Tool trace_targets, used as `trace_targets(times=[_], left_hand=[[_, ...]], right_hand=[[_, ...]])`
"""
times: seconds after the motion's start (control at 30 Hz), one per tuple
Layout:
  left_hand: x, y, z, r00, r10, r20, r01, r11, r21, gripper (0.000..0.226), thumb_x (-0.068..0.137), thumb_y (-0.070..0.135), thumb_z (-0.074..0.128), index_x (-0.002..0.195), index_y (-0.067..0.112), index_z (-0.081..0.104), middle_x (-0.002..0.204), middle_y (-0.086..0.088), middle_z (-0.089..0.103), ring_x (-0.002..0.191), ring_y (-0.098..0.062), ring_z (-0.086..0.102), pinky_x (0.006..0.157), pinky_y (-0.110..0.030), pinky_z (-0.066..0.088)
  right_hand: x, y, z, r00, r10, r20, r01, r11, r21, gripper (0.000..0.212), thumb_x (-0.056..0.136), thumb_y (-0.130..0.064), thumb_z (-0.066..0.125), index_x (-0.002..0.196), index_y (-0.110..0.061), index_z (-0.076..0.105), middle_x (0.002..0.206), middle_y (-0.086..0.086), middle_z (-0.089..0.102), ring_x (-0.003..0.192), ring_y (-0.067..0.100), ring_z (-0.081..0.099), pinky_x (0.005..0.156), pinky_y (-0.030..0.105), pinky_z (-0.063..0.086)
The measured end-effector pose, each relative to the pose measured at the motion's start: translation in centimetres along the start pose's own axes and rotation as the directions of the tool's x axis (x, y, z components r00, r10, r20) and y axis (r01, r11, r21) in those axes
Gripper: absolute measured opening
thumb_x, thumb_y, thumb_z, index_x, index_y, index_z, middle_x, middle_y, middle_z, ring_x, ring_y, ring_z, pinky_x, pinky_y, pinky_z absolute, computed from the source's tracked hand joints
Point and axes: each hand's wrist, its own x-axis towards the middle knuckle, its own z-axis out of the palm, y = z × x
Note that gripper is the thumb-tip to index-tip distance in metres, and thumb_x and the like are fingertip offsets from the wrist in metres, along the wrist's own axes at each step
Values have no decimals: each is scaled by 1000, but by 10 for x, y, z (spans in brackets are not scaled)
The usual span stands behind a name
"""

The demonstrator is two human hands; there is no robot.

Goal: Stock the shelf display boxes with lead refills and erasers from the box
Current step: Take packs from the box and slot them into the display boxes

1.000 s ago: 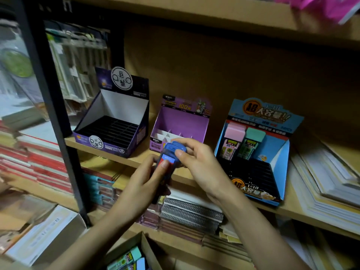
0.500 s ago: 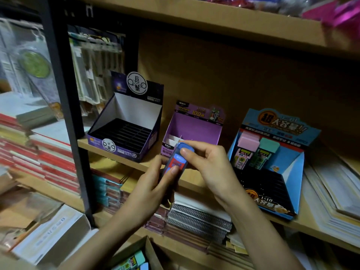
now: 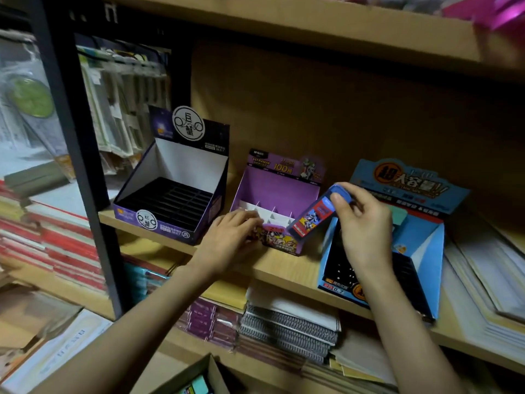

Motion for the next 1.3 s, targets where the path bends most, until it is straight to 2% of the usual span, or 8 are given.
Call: trace_targets(times=[0.2,0.37,0.47,0.67,0.77,0.93,1.07,1.3], left_hand=[[-21,9,-5,996,11,-88,-18,997,-78,28,91,17,59,117,9,64,131,-11,54,113,-32,53,92,-42,46],[-29,20,-16,995,-37,-97,32,998,-46,20,89,21,61,108,15,66,124,-2,56,104,-26,54,84,-40,44],[-28,24,-20,994,-74,-78,70,996,-55,23,91,27,58,112,20,63,125,3,54,108,-20,49,87,-34,39],[-33,23,-16,994,-80,-78,77,996,-40,25,93,28,54,118,25,59,130,6,49,114,-16,45,90,-31,38],[-33,23,-13,992,-77,-99,72,996,-51,25,93,29,54,117,24,60,128,6,51,111,-16,45,88,-31,38],[-38,22,-15,989,-99,-110,71,970,-234,24,92,25,58,114,16,65,124,1,56,111,-18,48,90,-36,43],[-44,26,-29,979,-161,-125,111,936,-334,27,91,20,59,117,13,65,128,-2,56,121,-16,46,103,-35,37],[-104,23,-59,940,-339,-37,288,846,-449,21,91,20,53,111,21,60,112,4,59,103,-9,56,88,-27,47]], right_hand=[[3,-14,22,979,-175,104,180,983,-34,23,92,-12,57,114,-12,64,101,-5,64,94,7,61,81,21,49],[17,-38,64,926,-339,168,349,937,-33,25,93,-13,55,117,-8,61,111,1,62,102,7,55,91,27,48],[22,-39,82,875,-408,259,432,901,-39,26,93,-10,55,117,-4,61,112,7,63,99,4,51,87,11,40],[28,-19,98,852,-364,378,423,902,-85,27,93,-9,54,118,-1,60,115,11,64,108,20,57,91,16,36],[25,-9,102,838,-355,414,429,898,-99,28,92,-10,56,119,-3,59,115,11,65,105,16,56,84,0,29],[17,3,107,772,-371,517,550,797,-249,21,90,-16,61,106,-3,55,104,10,60,94,25,57,78,34,48],[20,-1,106,736,-431,523,659,634,-405,33,86,-27,65,110,-6,57,113,9,53,105,24,46,88,32,40],[2,-22,79,677,-424,602,664,705,-250,38,86,-29,65,117,-8,56,117,8,50,113,23,43,94,30,35]])
